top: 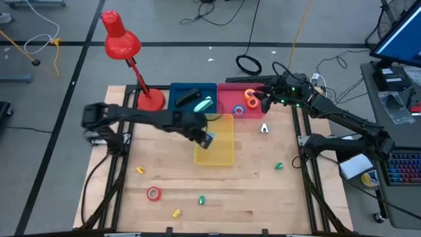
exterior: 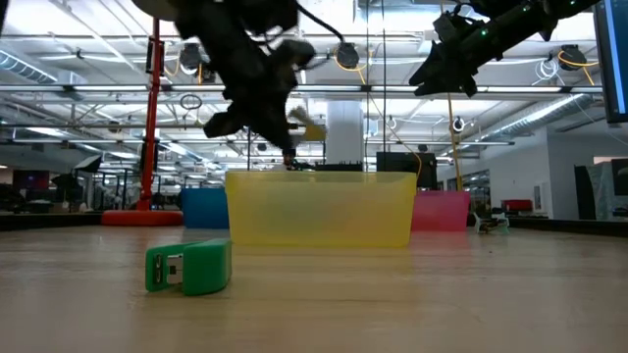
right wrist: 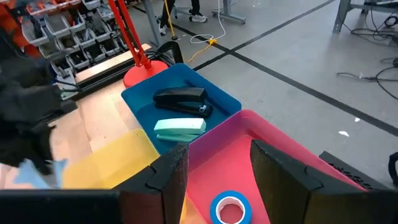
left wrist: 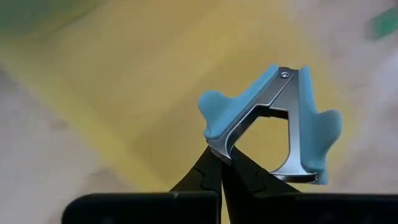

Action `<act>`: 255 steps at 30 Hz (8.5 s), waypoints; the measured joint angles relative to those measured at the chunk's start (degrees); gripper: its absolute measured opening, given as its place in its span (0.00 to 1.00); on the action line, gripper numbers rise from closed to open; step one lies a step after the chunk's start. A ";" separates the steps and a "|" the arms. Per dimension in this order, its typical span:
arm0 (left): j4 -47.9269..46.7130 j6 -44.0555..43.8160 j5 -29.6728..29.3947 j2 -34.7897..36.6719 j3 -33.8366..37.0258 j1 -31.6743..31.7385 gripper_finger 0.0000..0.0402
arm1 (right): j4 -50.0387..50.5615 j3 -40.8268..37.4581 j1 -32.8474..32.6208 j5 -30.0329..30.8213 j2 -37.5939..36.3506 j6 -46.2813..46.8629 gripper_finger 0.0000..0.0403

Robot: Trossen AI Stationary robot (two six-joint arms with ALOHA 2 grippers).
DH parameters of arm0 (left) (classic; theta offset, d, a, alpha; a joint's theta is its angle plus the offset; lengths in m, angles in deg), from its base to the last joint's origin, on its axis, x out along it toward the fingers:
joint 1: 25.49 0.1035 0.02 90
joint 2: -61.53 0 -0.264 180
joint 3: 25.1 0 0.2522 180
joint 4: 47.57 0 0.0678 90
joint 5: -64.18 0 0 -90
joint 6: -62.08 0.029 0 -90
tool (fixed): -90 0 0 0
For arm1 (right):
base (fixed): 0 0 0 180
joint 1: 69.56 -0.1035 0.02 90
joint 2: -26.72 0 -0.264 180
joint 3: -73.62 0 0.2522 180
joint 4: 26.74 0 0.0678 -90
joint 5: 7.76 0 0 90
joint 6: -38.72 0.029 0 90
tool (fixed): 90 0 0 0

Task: Pick and place Stapler, Stapler remover, tape
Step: Put the bottom light blue staple remover into the yellow bin, then put the red tape into the pink bin

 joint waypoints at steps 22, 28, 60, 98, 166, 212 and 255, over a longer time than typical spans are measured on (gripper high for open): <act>-35.04 13.19 5.01 -26.40 -36.05 6.28 0.00 | 2.28 0.00 0.02 0.00 0.00 -4.29 0.41; -41.05 8.72 8.87 -27.50 -36.13 8.79 0.00 | 2.32 0.00 0.02 0.00 0.00 -4.35 0.41; -32.13 5.39 11.83 -31.45 -36.18 7.18 0.00 | 2.12 0.02 0.02 0.22 0.02 -4.16 0.41; -29.28 11.62 14.93 -31.02 -36.13 8.52 0.45 | 2.14 0.01 0.02 -0.20 0.00 -3.90 0.41; -59.54 3.42 -3.99 -7.24 -36.12 -7.48 0.41 | 2.21 0.02 0.00 -0.23 0.00 -1.22 0.41; -34.11 -38.87 10.56 -3.00 4.19 -45.46 0.41 | 4.28 0.02 0.00 -1.73 0.00 0.78 0.41; -1.67 -43.13 -12.10 27.70 17.19 -34.89 0.09 | 3.97 0.00 0.02 -1.82 0.00 -0.19 0.41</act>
